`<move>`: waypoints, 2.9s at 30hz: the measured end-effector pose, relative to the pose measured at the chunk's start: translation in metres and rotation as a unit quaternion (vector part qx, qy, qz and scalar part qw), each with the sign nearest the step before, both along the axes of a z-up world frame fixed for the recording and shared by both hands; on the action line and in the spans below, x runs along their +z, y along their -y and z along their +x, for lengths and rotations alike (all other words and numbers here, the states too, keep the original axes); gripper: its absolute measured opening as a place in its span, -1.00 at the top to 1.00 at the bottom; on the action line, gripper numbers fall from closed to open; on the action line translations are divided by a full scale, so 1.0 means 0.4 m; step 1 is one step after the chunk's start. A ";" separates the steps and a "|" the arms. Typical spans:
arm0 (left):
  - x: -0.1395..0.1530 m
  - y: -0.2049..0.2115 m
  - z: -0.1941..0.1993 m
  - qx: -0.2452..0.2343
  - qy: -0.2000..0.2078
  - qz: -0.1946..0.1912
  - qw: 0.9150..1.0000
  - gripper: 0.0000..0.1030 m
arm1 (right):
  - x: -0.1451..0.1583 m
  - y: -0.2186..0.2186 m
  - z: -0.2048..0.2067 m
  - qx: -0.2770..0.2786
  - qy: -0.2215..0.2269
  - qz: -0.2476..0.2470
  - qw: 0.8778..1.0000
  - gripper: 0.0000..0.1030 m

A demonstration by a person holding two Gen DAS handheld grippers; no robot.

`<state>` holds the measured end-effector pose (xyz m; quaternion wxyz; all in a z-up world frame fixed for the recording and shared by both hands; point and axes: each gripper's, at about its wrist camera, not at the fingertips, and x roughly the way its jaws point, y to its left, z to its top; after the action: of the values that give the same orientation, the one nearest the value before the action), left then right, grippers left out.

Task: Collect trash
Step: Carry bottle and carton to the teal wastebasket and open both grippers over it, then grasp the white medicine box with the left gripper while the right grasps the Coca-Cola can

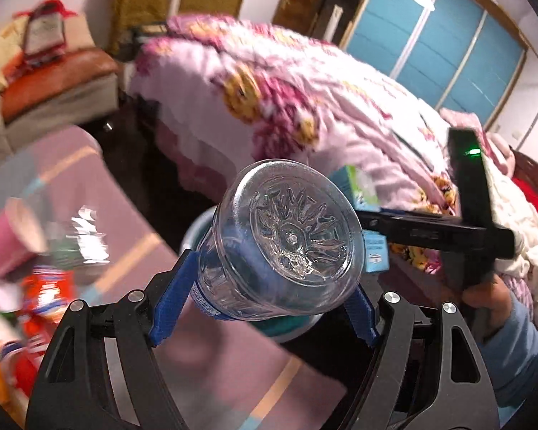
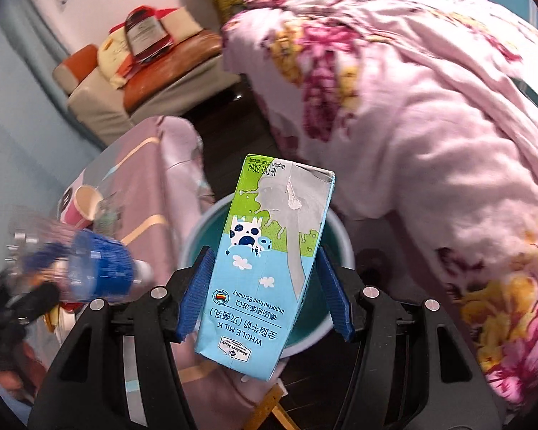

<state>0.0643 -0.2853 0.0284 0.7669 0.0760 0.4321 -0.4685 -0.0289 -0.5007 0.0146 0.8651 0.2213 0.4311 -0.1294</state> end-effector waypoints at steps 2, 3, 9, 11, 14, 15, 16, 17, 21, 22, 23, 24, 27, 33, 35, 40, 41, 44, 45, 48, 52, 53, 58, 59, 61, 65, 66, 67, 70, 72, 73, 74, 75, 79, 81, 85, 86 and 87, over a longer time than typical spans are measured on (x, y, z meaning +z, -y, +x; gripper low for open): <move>-0.044 0.049 0.010 -0.007 -0.009 0.018 1.000 -0.50 | -0.011 0.018 -0.002 -0.004 -0.005 0.003 1.000 -0.09; -0.067 0.065 0.018 -0.009 -0.014 0.028 0.999 -0.50 | -0.022 0.029 -0.003 -0.006 -0.009 0.005 1.000 -0.09; -0.138 0.102 0.033 0.000 -0.025 0.064 0.998 -0.63 | -0.058 0.053 0.010 -0.004 -0.024 0.017 1.000 -0.09; -0.126 0.086 0.027 0.013 -0.001 0.074 0.997 -0.85 | -0.069 0.051 0.022 0.001 -0.028 0.021 0.999 -0.09; -0.114 0.073 0.025 0.020 0.019 0.076 0.997 -0.92 | -0.080 0.042 0.033 0.006 -0.031 0.026 0.999 -0.09; -0.112 0.072 0.026 0.022 0.021 0.076 0.997 -0.92 | -0.084 0.038 0.037 0.008 -0.033 0.027 0.999 -0.09; -0.110 0.066 0.025 0.024 0.022 0.075 0.997 -0.92 | -0.088 0.032 0.039 0.010 -0.035 0.028 0.999 -0.09; -0.109 0.054 0.026 0.028 0.021 0.073 0.997 -0.92 | -0.090 0.028 0.041 0.012 -0.037 0.028 0.999 -0.09; -0.099 0.005 0.025 0.045 0.026 0.077 0.996 -0.92 | -0.103 0.007 0.054 0.026 -0.047 0.029 0.998 -0.09; -0.096 -0.011 0.026 0.051 0.029 0.079 0.995 -0.92 | -0.106 -0.001 0.058 0.031 -0.051 0.027 0.998 -0.09; -0.095 -0.027 0.027 0.055 0.029 0.081 0.995 -0.92 | -0.109 -0.009 0.064 0.036 -0.054 0.027 0.998 -0.09; -0.093 -0.042 0.027 0.058 0.028 0.081 0.995 -0.92 | -0.111 -0.014 0.070 0.039 -0.057 0.026 0.997 -0.09; -0.093 -0.087 0.030 0.071 0.023 0.084 0.994 -0.92 | -0.117 -0.038 0.088 0.047 -0.064 0.025 0.997 -0.09; -0.092 -0.179 0.029 0.101 0.000 0.072 0.992 -0.92 | -0.121 -0.089 0.112 0.061 -0.074 0.021 0.995 -0.39; -0.087 -0.205 0.021 0.107 0.000 0.068 0.992 -0.92 | -0.111 -0.105 0.113 0.066 -0.071 0.018 0.995 -0.47; -0.077 -0.256 -0.004 0.117 0.005 0.066 0.991 -0.92 | -0.084 -0.143 0.109 0.067 -0.065 0.017 0.995 -0.58; -0.076 -0.265 -0.008 0.118 0.006 0.065 0.991 -0.92 | -0.078 -0.154 0.107 0.070 -0.061 0.014 0.996 -0.60; -0.068 -0.304 -0.021 0.128 0.005 0.061 0.990 -0.92 | -0.066 -0.193 0.102 0.088 -0.060 0.003 0.994 -0.65; -0.063 -0.320 -0.025 0.132 0.004 0.057 0.990 -0.92 | -0.063 -0.205 0.102 0.096 -0.061 -0.003 0.994 -0.65; -0.046 -0.364 -0.040 0.139 0.004 0.047 0.989 -0.92 | -0.054 -0.265 0.102 0.130 -0.066 -0.040 0.989 -0.65; -0.034 -0.434 -0.055 0.158 0.014 0.049 0.986 -0.92 | -0.046 -0.349 0.105 0.181 -0.077 -0.062 0.979 -0.65; -0.036 -0.451 -0.055 0.163 0.011 0.049 0.985 -0.92 | -0.042 -0.374 0.107 0.195 -0.078 -0.067 0.975 -0.65; -0.060 -0.543 -0.044 0.207 -0.014 0.044 0.977 -0.92 | -0.029 -0.460 0.116 0.229 -0.082 -0.086 0.966 -0.65; -0.065 -0.554 -0.040 0.213 -0.020 0.042 0.976 -0.92 | -0.027 -0.475 0.120 0.234 -0.087 -0.084 0.965 -0.65; -0.079 -0.579 -0.033 0.226 -0.032 0.040 0.973 -0.92 | -0.025 -0.492 0.125 0.241 -0.091 -0.078 0.963 -0.65; -0.118 -0.617 -0.020 0.256 -0.049 0.054 0.964 -0.92 | -0.023 -0.523 0.128 0.251 -0.099 -0.070 0.960 -0.65; -0.129 -0.627 -0.014 0.269 -0.052 0.062 0.960 -0.92 | -0.023 -0.531 0.128 0.254 -0.100 -0.070 0.959 -0.65; -0.136 -0.637 -0.011 0.280 -0.053 0.067 0.956 -0.92 | -0.022 -0.536 0.127 0.256 -0.101 -0.071 0.959 -0.65; -0.160 -0.674 0.002 0.313 -0.071 0.065 0.945 -0.92 | -0.024 -0.557 0.132 0.269 -0.104 -0.073 0.955 -0.65; -0.177 -0.687 0.011 0.329 -0.083 0.070 0.938 -0.92 | -0.026 -0.570 0.137 0.279 -0.107 -0.079 0.951 -0.65; -0.188 -0.691 0.019 0.338 -0.090 0.072 0.934 -0.92 | -0.027 -0.582 0.143 0.290 -0.110 -0.085 0.947 -0.65; -0.195 -0.691 0.024 0.342 -0.097 0.071 0.932 -0.92 | -0.028 -0.592 0.147 0.298 -0.112 -0.091 0.944 -0.65; -0.204 -0.688 0.031 0.343 -0.104 0.069 0.931 -0.92 | -0.029 -0.604 0.152 0.309 -0.114 -0.099 0.939 -0.65; -0.224 -0.675 0.047 0.342 -0.102 0.082 0.931 -0.91 | -0.020 -0.663 0.171 0.375 -0.117 -0.148 0.908 -0.65; -0.225 -0.691 0.050 0.337 -0.095 0.087 0.933 -0.88 | -0.009 -0.694 0.189 0.406 -0.118 -0.168 0.891 -0.65; -0.217 -0.759 0.054 0.330 -0.096 0.090 0.935 -0.62 | -0.010 -0.772 0.234 0.460 -0.133 -0.204 0.854 -0.34; -0.217 -0.774 0.052 0.331 -0.095 0.095 0.934 -0.60 | -0.014 -0.796 0.251 0.478 -0.139 -0.205 0.842 -0.28; -0.215 -0.794 0.051 0.331 -0.094 0.098 0.934 -0.52 | -0.018 -0.818 0.266 0.495 -0.142 -0.211 0.831 -0.28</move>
<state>0.0846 0.0321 -0.0578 0.8227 -0.0406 0.5472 -0.1486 0.0775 -0.1734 0.0074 0.7683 -0.2305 0.5635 0.1977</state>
